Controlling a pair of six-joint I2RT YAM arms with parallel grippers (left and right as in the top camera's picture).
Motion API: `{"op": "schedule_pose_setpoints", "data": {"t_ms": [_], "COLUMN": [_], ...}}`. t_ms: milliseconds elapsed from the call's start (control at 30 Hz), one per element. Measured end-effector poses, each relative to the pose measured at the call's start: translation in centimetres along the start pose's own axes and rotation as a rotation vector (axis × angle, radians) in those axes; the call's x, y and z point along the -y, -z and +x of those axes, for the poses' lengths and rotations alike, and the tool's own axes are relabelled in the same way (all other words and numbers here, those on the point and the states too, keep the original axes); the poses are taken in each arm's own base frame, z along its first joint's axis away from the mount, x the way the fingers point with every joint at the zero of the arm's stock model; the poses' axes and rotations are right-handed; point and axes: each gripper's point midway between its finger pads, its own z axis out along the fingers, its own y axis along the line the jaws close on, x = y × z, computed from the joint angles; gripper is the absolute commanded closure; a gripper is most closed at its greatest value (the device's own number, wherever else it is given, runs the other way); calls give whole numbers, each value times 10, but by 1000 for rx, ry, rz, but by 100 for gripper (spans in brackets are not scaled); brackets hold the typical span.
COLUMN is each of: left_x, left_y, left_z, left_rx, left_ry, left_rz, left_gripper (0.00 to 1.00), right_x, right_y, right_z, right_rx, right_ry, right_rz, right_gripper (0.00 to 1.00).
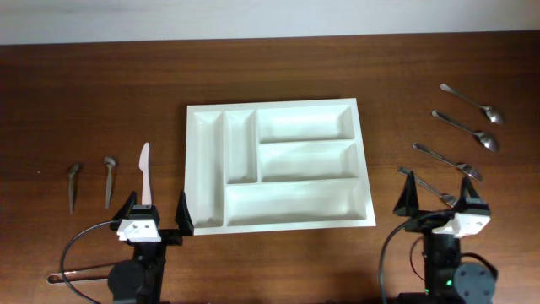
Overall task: Pack container
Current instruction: 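Move the right gripper over the silver forks on the right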
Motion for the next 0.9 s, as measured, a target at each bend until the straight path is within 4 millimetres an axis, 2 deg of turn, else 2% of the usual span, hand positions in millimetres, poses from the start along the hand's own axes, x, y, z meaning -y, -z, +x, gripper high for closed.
{"op": "schedule_pose_setpoints", "data": {"t_ms": [133,233,333,400,500,567,667,733,900], "left_x": [0,0,0,0,0,0,0,0,0], "left_y": [0,0,0,0,0,0,0,0,0], "left_z": [0,0,0,0,0,0,0,0,0], "left_rx": [0,0,0,0,0,0,0,0,0], "left_ry": [0,0,0,0,0,0,0,0,0], "left_rz": [0,0,0,0,0,0,0,0,0], "left_gripper": [1,1,1,1,1,1,1,1,1], "right_x": [5,0,-13,-29,-43,-45,-32,-14,57], "right_y": [8,4,-3,-9,-14,-20,-32,-39,-38], "right_z": [-1,-22,-42,-51,-46,-35,-11,6,55], "right_rx": [-240,-348,-430,-491,-575,-630,-733,-793,-909], "right_ry": [24,34,28,12,-8,-25,-109,-195,-579], "right_rz": [36,26,-36,-116,-192,-191,-70,70,571], "right_gripper": [1,1,1,1,1,1,1,1,1]}}
